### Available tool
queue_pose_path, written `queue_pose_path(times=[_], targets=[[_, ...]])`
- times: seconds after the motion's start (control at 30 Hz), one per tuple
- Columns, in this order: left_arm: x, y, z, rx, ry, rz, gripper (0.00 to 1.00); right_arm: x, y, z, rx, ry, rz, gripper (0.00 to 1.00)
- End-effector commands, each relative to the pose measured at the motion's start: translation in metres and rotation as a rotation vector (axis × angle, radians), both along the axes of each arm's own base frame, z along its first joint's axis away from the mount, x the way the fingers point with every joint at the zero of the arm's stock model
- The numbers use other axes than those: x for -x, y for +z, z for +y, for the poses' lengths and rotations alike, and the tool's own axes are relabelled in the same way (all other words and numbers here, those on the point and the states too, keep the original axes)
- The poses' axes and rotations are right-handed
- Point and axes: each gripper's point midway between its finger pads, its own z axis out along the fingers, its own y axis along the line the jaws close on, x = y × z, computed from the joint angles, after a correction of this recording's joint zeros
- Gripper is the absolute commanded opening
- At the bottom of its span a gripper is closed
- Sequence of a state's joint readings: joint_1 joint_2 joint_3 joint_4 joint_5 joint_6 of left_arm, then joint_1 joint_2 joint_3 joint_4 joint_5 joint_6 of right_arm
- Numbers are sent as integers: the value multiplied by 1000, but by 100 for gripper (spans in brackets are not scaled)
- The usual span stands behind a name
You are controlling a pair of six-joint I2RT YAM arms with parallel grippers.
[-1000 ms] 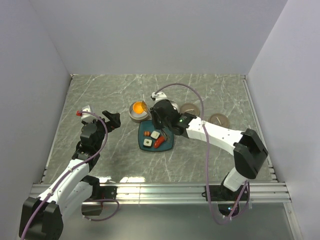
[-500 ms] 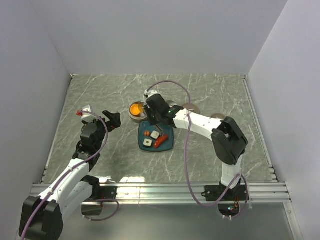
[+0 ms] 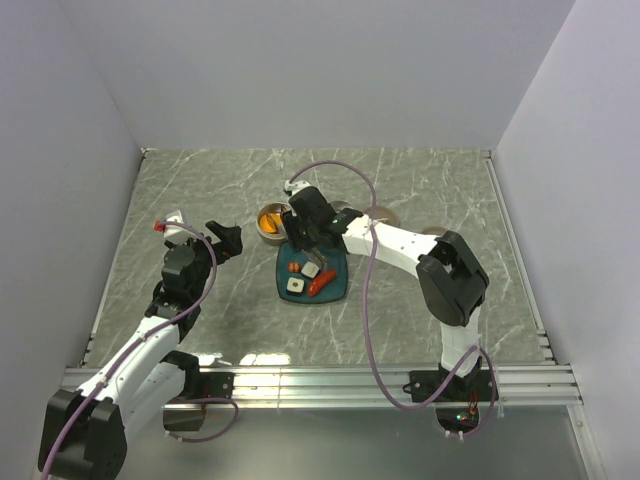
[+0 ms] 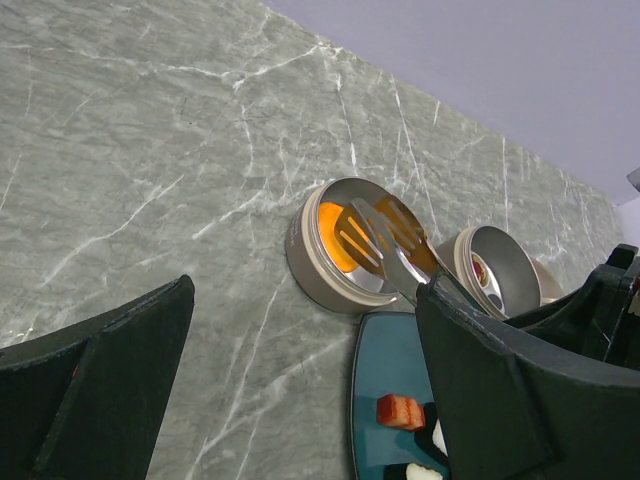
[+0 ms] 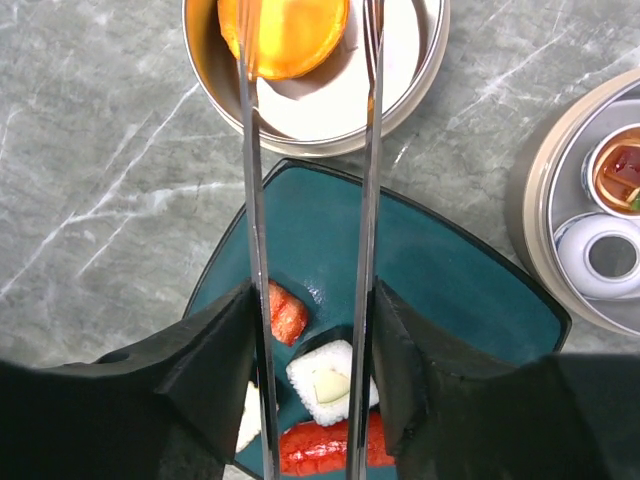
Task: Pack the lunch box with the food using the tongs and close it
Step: Place the food into the lunch box, then pick up the food using the clamp
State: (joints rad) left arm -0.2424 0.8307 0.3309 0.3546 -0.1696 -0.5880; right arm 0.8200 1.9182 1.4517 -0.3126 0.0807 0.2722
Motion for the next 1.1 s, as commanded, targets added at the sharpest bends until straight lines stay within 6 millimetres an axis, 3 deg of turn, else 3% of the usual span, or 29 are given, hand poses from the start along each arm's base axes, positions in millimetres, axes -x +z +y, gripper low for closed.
queue_pose_path(times=[0.0, 0.27, 0.47, 0.6, 0.8, 0.83, 1.0, 1.07], targets=[[-3, 13, -3, 17, -16, -48, 99, -11, 30, 8, -56, 4, -62, 55], [-4, 13, -3, 17, -16, -48, 99, -12, 42, 4, -72, -8, -92, 56], [-4, 13, -4, 17, -19, -46, 100, -7, 77, -10, -112, -41, -167, 55], [-4, 12, -3, 16, -14, -45, 99, 8, 102, -29, -146, -64, -224, 55], [-4, 12, -4, 15, -17, -45, 99, 46, 112, -51, -178, -108, -248, 55], [-4, 13, -4, 17, -20, -45, 99, 54, 97, -59, -161, -135, -227, 55], [-4, 13, -5, 16, -26, -45, 99, 105, 69, -84, -140, -174, -172, 55], [-3, 13, -7, 19, -35, -46, 99, 117, 63, -94, -148, -213, -154, 55]])
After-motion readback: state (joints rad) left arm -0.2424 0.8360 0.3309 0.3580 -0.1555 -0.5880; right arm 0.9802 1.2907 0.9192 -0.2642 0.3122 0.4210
